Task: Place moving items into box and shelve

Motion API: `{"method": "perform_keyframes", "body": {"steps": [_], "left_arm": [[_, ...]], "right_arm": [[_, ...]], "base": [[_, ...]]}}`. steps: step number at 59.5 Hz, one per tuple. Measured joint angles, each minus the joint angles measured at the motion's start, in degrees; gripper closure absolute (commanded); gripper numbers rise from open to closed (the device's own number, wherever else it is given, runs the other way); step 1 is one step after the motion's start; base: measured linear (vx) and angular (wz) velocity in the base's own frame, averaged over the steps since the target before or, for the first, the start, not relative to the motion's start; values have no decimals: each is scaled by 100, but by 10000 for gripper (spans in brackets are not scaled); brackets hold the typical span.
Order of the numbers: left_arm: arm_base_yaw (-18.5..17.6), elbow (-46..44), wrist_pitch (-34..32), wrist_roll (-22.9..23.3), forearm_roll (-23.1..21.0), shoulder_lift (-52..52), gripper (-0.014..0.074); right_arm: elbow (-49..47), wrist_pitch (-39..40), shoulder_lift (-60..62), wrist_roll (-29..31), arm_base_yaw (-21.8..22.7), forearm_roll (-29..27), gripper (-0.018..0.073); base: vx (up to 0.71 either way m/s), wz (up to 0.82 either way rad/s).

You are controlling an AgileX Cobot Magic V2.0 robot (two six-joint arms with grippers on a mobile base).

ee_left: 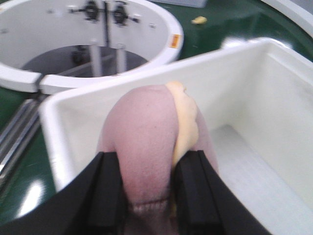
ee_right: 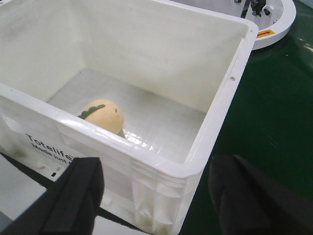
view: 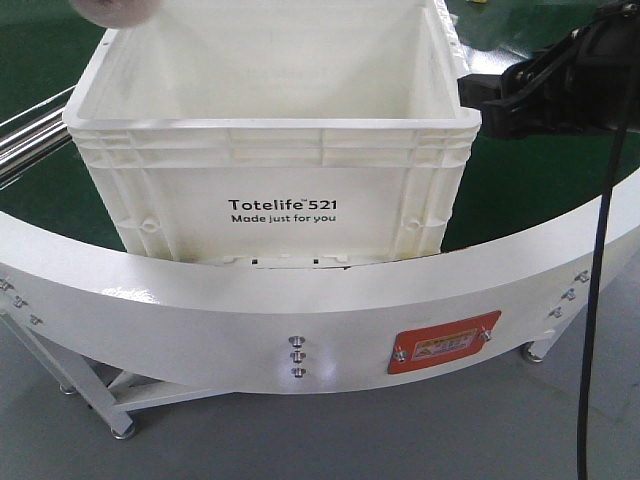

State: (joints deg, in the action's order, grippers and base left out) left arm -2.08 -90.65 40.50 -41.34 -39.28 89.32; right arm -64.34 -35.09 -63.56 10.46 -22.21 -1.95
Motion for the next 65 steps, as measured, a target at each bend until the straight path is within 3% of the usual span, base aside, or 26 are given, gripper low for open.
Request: {"method": "perform_keyframes", "body": {"steps": [7,16,24,28,35,47,55,65], "left_arm": [[-360,0,0,-183,-21,245,124],[-552,0,0,-218,-14,472,-54],[-597,-79,94,-25,282,484,-94],[-597,-213,224,411,659,484,-88],[-597,-588,575,1530,1722,489,-82],[-597,-1418,1519,3074,3225,830,-64],[-597,-1874,2031,3600,3728,1178,-38],[-597,-2109,2289,3896,3928,1447,-18]], "right_arm": [[0,0,0,0,0,0,55],[0,0,-31,-77,5,0,55],[-57,-69,-276,-454,201,70,55],[-220,-226,-502,-688,418,121,55],[-792,-682,-1009,-834,683,195,55],[-2172,-1640,-2146,-955,735,195,55],[-3158,-2329,-2951,-1164,735,195,55],[-4253,-2893,-3892,-1324,735,248,55]], "base": [[0,0],[0,0],[0,0],[0,0],[0,0],[0,0],[0,0],[0,0]]}}
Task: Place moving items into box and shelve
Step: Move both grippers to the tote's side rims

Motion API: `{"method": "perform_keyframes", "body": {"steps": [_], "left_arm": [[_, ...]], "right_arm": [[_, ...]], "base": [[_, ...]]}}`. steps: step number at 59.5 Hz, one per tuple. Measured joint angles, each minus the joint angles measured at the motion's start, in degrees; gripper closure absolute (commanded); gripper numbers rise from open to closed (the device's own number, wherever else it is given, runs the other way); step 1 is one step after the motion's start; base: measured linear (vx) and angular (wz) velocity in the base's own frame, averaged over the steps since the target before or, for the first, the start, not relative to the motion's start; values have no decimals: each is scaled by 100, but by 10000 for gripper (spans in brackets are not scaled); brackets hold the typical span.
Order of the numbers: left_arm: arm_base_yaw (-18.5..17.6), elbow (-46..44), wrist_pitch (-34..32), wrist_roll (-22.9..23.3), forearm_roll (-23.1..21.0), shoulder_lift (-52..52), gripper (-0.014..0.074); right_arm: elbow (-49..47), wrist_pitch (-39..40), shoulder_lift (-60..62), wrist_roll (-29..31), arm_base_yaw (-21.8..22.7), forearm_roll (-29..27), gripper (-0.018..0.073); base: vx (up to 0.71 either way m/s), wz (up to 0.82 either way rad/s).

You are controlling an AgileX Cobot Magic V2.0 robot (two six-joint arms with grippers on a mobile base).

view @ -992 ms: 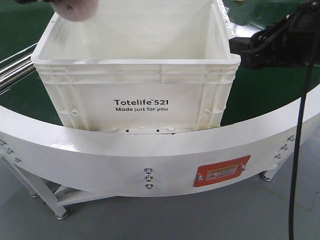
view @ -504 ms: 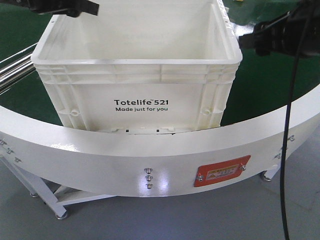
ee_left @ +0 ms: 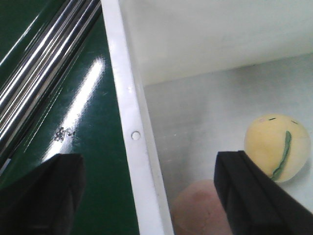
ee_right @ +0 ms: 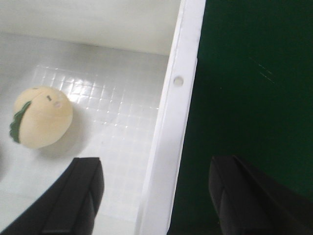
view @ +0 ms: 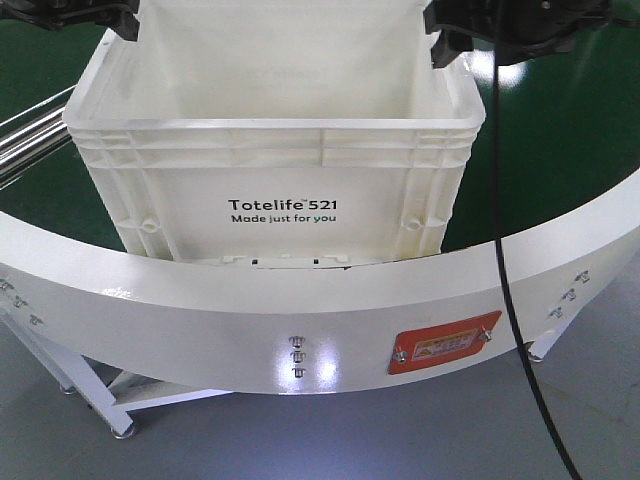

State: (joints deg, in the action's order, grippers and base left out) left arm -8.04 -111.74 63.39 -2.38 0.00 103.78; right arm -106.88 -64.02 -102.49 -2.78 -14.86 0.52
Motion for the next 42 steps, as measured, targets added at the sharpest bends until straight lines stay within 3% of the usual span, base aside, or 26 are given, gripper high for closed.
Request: {"method": "perform_keyframes", "body": {"steps": [21,42], "left_arm": [[0,-19,4,388,0,387,-11],[0,-19,23,460,57,639,2]], "right_arm": [[-1539,-771,-1333,-235,0,469,55],[-1744,-817,-1692,-296,-22,483,55]], "base": [[0,0],[0,0]]}}
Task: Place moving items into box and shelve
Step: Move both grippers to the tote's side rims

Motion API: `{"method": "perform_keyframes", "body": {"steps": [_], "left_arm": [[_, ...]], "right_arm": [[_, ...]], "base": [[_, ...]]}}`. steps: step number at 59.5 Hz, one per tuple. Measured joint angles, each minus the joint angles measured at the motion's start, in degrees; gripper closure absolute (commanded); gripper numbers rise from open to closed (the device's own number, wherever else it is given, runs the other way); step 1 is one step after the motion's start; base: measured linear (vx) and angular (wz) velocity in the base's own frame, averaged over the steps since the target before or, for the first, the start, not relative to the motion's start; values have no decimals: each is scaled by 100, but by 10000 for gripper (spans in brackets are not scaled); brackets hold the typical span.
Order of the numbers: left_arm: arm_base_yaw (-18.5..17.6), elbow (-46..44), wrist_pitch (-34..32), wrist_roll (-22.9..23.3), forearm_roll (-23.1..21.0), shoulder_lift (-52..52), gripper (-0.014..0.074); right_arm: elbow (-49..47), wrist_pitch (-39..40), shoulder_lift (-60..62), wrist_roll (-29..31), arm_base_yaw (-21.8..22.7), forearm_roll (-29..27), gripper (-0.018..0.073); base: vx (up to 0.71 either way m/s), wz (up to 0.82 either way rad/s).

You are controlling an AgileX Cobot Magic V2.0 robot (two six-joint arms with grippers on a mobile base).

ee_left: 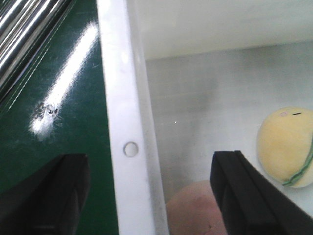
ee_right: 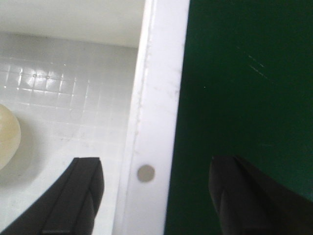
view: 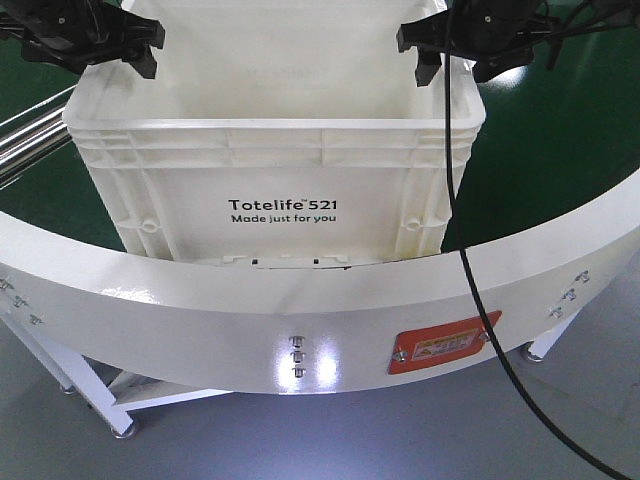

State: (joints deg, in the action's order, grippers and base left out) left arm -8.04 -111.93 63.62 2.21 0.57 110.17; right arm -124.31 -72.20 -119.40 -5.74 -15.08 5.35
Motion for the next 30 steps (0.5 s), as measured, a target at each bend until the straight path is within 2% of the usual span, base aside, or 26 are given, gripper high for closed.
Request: {"method": "perform_keyframes", "body": {"steps": [11,30], "left_arm": [[0,0,132,96,169,51,2],[0,0,217,98,186,51,2]], "right_arm": [[0,0,-29,-32,-92,150,55],[0,0,-75,-277,-133,239,55]], "base": [[0,0],[0,0]]}}
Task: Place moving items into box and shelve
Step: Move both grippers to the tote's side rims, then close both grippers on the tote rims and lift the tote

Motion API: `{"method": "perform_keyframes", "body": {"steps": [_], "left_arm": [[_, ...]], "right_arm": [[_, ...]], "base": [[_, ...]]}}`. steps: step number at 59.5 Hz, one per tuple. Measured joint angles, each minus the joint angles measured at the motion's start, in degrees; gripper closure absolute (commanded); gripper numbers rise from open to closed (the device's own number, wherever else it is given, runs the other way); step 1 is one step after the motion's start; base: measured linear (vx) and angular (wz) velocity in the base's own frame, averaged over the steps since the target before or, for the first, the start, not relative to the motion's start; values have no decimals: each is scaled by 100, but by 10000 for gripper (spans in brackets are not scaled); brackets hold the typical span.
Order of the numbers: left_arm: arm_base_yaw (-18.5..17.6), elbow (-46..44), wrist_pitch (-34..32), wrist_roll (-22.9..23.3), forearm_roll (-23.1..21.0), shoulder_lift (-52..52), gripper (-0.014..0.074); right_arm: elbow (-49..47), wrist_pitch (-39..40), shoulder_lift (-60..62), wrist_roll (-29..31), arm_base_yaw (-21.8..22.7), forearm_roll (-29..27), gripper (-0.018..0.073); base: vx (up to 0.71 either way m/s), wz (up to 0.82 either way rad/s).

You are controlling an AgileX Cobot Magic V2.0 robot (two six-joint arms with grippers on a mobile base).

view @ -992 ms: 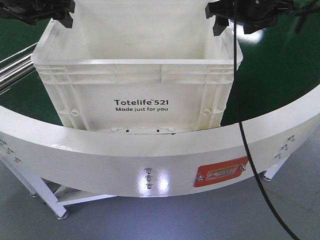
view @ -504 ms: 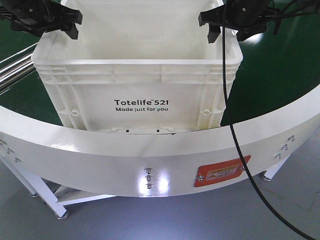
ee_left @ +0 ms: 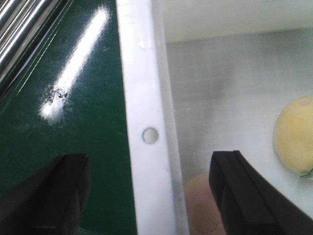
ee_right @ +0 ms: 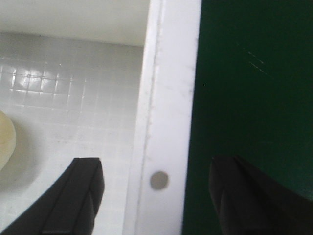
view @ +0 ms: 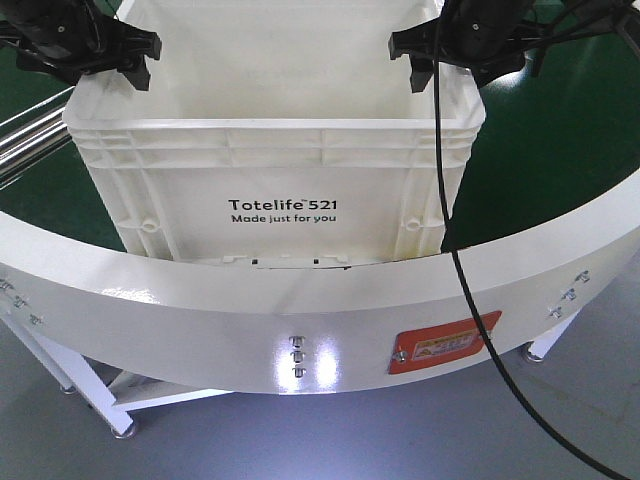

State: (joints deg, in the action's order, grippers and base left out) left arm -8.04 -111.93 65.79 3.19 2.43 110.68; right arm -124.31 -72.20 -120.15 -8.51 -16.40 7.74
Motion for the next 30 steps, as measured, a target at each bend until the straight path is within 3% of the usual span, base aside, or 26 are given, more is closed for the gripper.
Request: {"method": "perform_keyframes", "body": {"steps": [14,30], "left_arm": [[0,0,56,6,5,0,10],[0,0,97,6,5,0,149]], "right_arm": [[0,0,-5,-72,0,113,69],[0,0,-5,-169,0,150,241]], "base": [[0,0],[0,0]]}}
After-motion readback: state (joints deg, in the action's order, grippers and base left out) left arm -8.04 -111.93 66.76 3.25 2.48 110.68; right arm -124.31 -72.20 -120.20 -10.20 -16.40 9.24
